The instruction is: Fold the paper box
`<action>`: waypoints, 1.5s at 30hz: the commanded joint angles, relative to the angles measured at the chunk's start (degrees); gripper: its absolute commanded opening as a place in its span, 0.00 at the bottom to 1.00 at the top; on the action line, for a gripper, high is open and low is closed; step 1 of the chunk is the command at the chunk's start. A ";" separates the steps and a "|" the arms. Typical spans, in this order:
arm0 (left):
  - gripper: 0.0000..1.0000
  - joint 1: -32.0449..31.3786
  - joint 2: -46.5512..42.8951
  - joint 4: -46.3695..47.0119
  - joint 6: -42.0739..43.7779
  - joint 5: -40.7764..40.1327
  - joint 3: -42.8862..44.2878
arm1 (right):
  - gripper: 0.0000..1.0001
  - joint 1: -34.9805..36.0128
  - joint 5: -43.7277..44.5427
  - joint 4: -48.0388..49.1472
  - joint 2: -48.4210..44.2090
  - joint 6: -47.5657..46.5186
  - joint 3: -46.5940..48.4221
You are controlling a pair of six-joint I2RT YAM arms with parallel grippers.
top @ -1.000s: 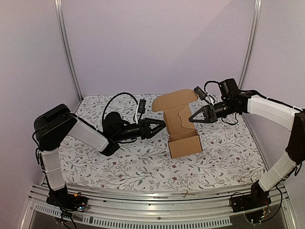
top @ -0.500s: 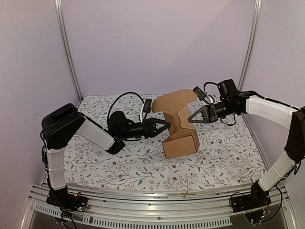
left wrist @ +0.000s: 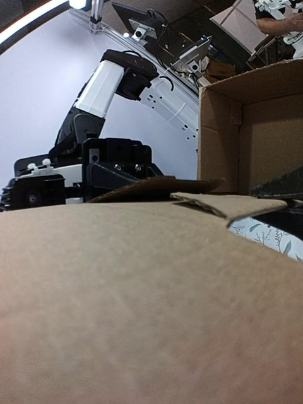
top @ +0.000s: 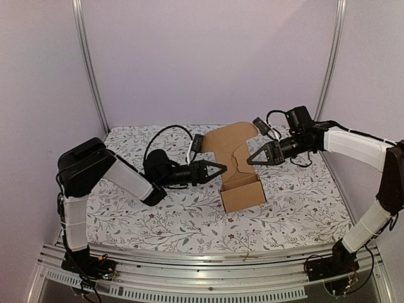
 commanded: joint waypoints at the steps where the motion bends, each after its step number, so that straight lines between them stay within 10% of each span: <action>1: 0.00 -0.61 -3.46 2.38 4.92 -1.13 -4.03 | 0.09 0.45 7.50 -3.93 -2.51 -5.38 0.90; 11: 0.00 -0.63 -11.27 -8.23 13.57 0.24 -10.31 | 0.29 -0.48 12.92 -13.33 -4.40 -14.30 6.06; 27: 0.00 -1.60 -7.20 2.01 4.31 3.11 -5.86 | 0.57 4.11 -1.47 -5.93 -2.19 -10.80 1.20; 32: 0.00 -2.08 -6.92 1.62 4.07 3.19 -4.94 | 0.50 5.63 -1.64 -2.48 -0.19 -6.83 1.06; 39: 0.00 -1.94 -7.50 -0.75 4.43 1.56 -5.10 | 0.01 5.81 -0.16 -0.31 1.02 -4.17 0.42; 45: 0.52 -0.83 -15.40 -15.52 12.05 -6.31 -10.75 | 0.00 5.66 3.72 -0.70 -2.63 -5.71 -1.15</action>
